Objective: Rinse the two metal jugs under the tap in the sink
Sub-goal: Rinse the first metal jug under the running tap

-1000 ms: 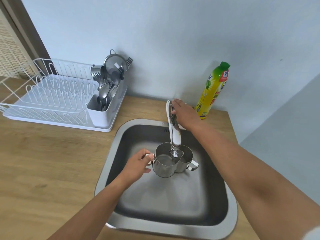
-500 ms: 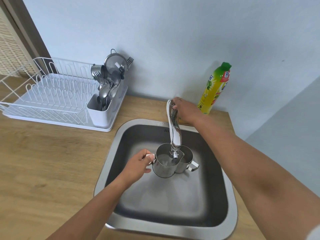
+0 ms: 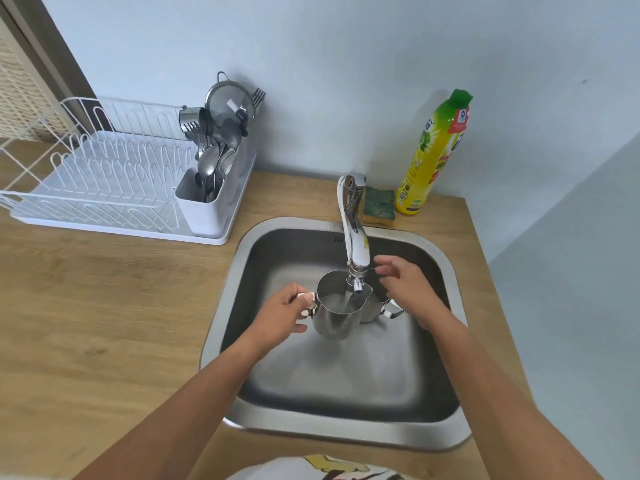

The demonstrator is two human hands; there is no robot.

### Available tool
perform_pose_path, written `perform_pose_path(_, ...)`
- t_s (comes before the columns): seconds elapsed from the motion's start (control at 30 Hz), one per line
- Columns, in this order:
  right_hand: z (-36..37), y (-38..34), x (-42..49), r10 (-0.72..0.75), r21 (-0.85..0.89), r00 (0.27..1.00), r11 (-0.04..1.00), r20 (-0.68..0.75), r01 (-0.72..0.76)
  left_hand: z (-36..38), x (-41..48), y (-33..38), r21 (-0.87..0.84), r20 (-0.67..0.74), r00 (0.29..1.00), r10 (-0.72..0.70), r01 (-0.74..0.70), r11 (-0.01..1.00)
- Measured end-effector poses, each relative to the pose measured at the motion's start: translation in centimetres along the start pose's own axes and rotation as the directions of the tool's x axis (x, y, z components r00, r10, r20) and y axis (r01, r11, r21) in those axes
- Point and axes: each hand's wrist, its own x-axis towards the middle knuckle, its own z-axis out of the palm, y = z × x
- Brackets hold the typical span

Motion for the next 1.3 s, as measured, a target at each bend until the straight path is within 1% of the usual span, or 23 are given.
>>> perform_pose_path(0.07,1.0,1.1,-2.7,-0.039,-0.002,0.982,0.999,0.184,0.040,0.1,-0.2,-0.2,-0.007,0.008,1.000,-0.011,0.011,1.000)
perform_pose_path(0.1,1.6,1.5,-3.8,-0.061,0.010,0.968,0.998,0.244,0.060,0.1,-0.3,-0.3,-0.010,0.012,1.000,-0.016,0.017,1.000)
perform_pose_path(0.13,2.2,1.9,-4.6,-0.067,0.030,0.959,0.998,0.274,0.062,0.3,-0.4,-0.4,-0.013,0.017,1.000,-0.022,0.022,1.000)
perform_pose_path(0.2,3.2,2.7,-5.6,-0.059,0.076,0.964,0.996,0.258,0.040,0.6,-0.5,-0.7,-0.014,0.031,0.999,-0.029,0.029,0.999)
perform_pose_path(0.3,3.7,3.4,-5.9,-0.045,0.095,0.987,0.995,0.154,0.030,1.2,-0.6,-0.8,0.003,0.047,0.999,-0.017,0.017,1.000)
perform_pose_path(0.37,4.1,3.5,-5.8,-0.038,0.127,0.993,0.992,0.111,0.024,1.3,-0.6,-0.5,0.021,0.027,1.000,0.007,-0.008,1.000)
perform_pose_path(0.43,4.9,3.1,-5.8,-0.042,0.165,0.993,0.986,0.112,0.024,0.8,-0.5,-0.2,0.037,-0.002,0.999,0.036,-0.036,0.999)
perform_pose_path(0.5,5.6,3.0,-5.6,-0.044,0.150,0.992,0.988,0.117,0.026,0.0,-0.5,-0.3,0.055,-0.018,0.999,0.036,-0.035,0.998)
perform_pose_path(0.6,5.1,3.0,-5.6,-0.026,0.091,0.989,0.996,0.148,0.012,-0.3,-0.9,-0.8,0.041,0.007,0.999,-0.032,0.032,0.999)
perform_pose_path(0.67,4.4,3.3,-5.6,-0.009,0.102,0.987,0.995,0.161,-0.008,0.5,-1.0,-0.9,0.043,0.033,0.998,-0.051,0.050,0.998)
perform_pose_path(0.8,4.7,3.4,-5.5,-0.026,0.152,0.992,0.988,0.122,0.007,1.1,-0.9,-0.2,0.055,0.001,1.000,-0.015,0.015,0.998)
perform_pose_path(0.87,5.4,3.3,-5.4,-0.029,0.155,0.990,0.988,0.137,0.007,0.5,-0.7,-0.2,0.051,-0.012,1.000,-0.020,0.020,0.998)
perform_pose_path(0.97,4.7,3.2,-5.2,-0.021,0.120,0.983,0.993,0.181,0.000,0.3,-0.8,-0.6,0.075,0.028,0.998,-0.054,0.052,0.996)
perform_pose_path(1.03,3.9,3.4,-5.1,-0.011,0.118,0.985,0.993,0.175,-0.010,0.8,-0.9,-0.7,0.097,0.048,0.997,-0.061,0.056,0.994)
perform_pose_path(1.13,4.2,3.4,-5.2,-0.015,0.146,0.988,0.989,0.154,-0.007,1.2,-0.7,-0.6,0.080,0.029,0.998,-0.047,0.044,0.996)
perform_pose_path(1.2,4.8,3.3,-5.1,-0.023,0.132,0.987,0.991,0.156,0.002,0.8,-0.5,-0.5,0.077,0.006,0.998,-0.056,0.056,0.995)
perform_pose_path(1.3,4.3,3.1,-4.9,-0.015,0.107,0.983,0.994,0.183,-0.005,0.5,-0.6,-0.6,0.101,0.045,0.996,-0.080,0.075,0.992)
